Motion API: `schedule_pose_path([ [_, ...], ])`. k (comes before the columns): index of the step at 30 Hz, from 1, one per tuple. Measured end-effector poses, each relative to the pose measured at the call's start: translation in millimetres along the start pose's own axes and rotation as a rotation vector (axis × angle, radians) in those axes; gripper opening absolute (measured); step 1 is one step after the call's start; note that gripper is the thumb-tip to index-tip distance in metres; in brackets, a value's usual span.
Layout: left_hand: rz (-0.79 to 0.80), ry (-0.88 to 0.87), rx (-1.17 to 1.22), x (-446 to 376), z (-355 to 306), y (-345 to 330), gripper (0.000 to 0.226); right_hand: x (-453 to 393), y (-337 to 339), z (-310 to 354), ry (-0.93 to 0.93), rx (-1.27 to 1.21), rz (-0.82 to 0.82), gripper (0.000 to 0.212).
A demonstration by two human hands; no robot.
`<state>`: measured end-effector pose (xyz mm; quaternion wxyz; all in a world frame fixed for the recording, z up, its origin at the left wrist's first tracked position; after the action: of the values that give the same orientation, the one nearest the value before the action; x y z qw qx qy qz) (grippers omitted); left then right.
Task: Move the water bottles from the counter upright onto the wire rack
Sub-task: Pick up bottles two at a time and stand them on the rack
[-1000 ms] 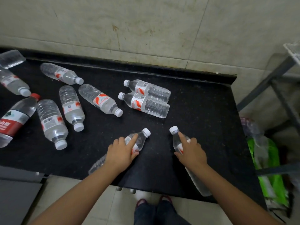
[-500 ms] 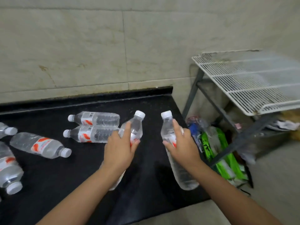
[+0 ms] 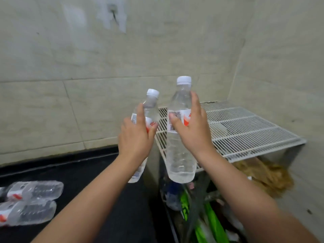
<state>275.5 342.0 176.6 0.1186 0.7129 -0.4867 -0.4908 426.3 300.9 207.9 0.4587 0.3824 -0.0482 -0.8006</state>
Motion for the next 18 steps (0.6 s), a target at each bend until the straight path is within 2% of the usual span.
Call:
schedule_pose_path([
  [4,-0.066,-0.010,0.031,-18.9,-50.2,-17.5,0.067,-39.5,51.9,-22.9,0.016,-0.131,-0.110,0.073],
  [8,-0.095,-0.026,0.023,-45.2,-90.4,-40.5,0.065,-77.3,78.5,-44.8,0.040,0.012,-0.177,0.074],
  [12,-0.164,-0.020,0.052,-80.0,-113.9,-61.4,0.063,-115.9,80.9,-69.8,0.081,0.102,-0.217,0.073],
  [18,-0.265,0.050,0.061,-132.6,-113.5,-94.0,0.062,-175.4,70.3,-117.0,0.116,0.163,-0.272,0.072],
])
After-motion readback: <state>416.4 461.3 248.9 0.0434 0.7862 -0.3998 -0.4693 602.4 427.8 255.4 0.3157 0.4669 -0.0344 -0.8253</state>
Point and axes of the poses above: each hand's wrist, its own x-axis away from the middle knuckle, its own y-axis out of the back of the hand, z = x × y, the point moved 9 cm from there along -x, towards the middle knuckle, and after that the axes turned 6 degrees about -z, right-handed, at the moved point
